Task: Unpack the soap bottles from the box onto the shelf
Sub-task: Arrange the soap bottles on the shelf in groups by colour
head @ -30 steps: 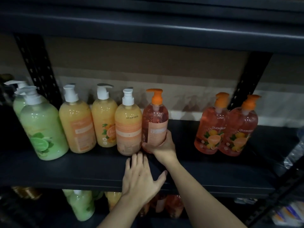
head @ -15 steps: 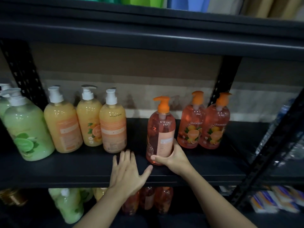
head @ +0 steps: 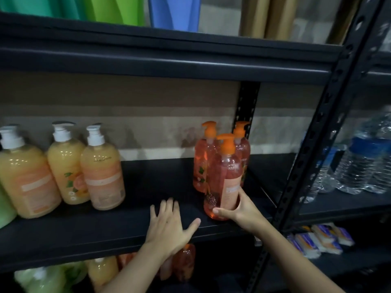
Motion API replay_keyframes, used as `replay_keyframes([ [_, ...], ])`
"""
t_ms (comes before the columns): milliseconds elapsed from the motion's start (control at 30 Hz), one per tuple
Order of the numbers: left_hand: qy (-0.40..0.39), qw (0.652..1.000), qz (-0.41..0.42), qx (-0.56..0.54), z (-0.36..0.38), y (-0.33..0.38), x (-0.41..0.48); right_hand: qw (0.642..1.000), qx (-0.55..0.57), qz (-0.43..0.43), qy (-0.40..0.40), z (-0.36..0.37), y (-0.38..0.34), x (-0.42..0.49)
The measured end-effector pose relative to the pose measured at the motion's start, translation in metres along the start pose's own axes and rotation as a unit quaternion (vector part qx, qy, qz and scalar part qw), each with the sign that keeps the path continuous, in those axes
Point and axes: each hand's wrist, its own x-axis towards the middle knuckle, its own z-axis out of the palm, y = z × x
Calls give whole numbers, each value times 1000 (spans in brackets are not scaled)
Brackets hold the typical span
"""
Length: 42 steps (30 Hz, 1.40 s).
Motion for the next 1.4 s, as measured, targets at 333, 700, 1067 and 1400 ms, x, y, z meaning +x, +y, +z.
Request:
replay_keyframes([
  [333, -19, 1000, -10, -17, 4, 30, 27, 998, -26, 27, 50, -24, 12, 12],
  [700, -2, 1000, -21, -8, 5, 32, 26, 998, 21, 28, 57, -21, 15, 20],
  [1067, -1, 1000, -23, -8, 5, 32, 25, 999, 5, 25, 26, -32, 12, 18],
  [1400, 5, 1000, -23, -9, 6, 32, 27, 995, 32, -49, 82, -16, 20, 10],
])
